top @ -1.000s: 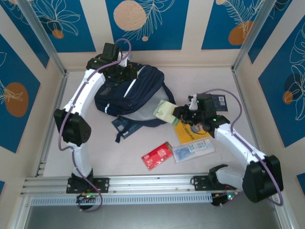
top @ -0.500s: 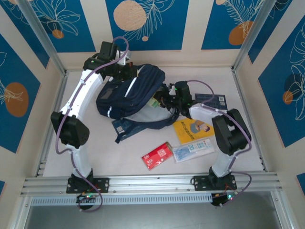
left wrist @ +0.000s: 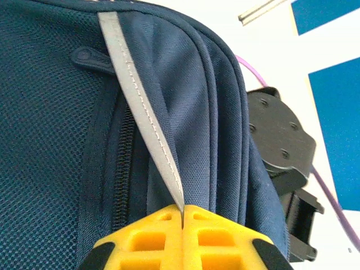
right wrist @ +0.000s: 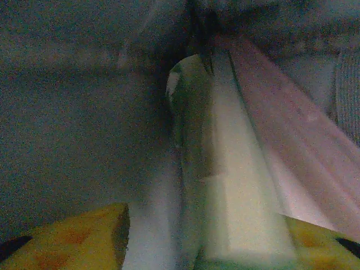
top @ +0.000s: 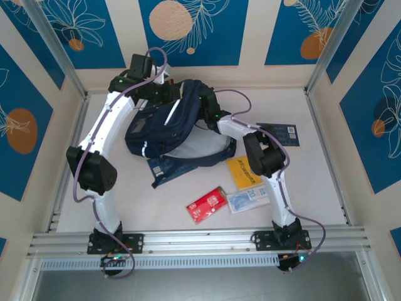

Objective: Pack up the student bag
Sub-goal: Place the pencil case in the student bag, then move the loose stationery from the bottom-center of the table.

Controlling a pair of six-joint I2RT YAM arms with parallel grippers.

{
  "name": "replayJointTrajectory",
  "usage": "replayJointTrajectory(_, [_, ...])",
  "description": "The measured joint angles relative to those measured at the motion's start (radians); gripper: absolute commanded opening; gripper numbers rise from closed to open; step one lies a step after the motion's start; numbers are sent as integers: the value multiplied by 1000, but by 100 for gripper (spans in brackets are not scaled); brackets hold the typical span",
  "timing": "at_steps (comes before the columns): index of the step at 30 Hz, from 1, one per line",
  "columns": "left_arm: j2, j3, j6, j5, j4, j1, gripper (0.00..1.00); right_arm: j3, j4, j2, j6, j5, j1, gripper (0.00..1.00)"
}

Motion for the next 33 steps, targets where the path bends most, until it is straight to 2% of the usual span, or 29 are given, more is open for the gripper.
replayJointTrajectory(4, [0, -6, -1, 1, 2, 15, 0, 74, -54, 48, -53, -2, 2, 81])
replayJointTrajectory(8, [0, -12, -1, 4, -7, 18, 0, -22, -74, -13, -130, -10, 1, 85])
replayJointTrajectory(15, [1, -23, 0, 15, -5, 31, 0, -399, -76, -315, -212, -26, -26, 84])
replayJointTrajectory(19, [1, -47, 0, 16, 14, 33, 0, -567, -75, -491, -267, -23, -58, 80])
replayJointTrajectory(24, [5, -112, -8, 27, 58, 29, 0, -762, -166, -733, -344, 76, -71, 76])
replayJointTrajectory(25, [9, -123, -8, 27, 64, 27, 2, -799, -200, -790, -360, 105, -70, 75])
replayJointTrajectory(31, [9, -182, -1, 11, 94, -15, 33, -935, -388, -1040, -489, 226, -31, 72])
replayJointTrajectory(33, [-5, -220, 2, 0, 108, -33, 38, -956, -447, -1083, -543, 237, -9, 69])
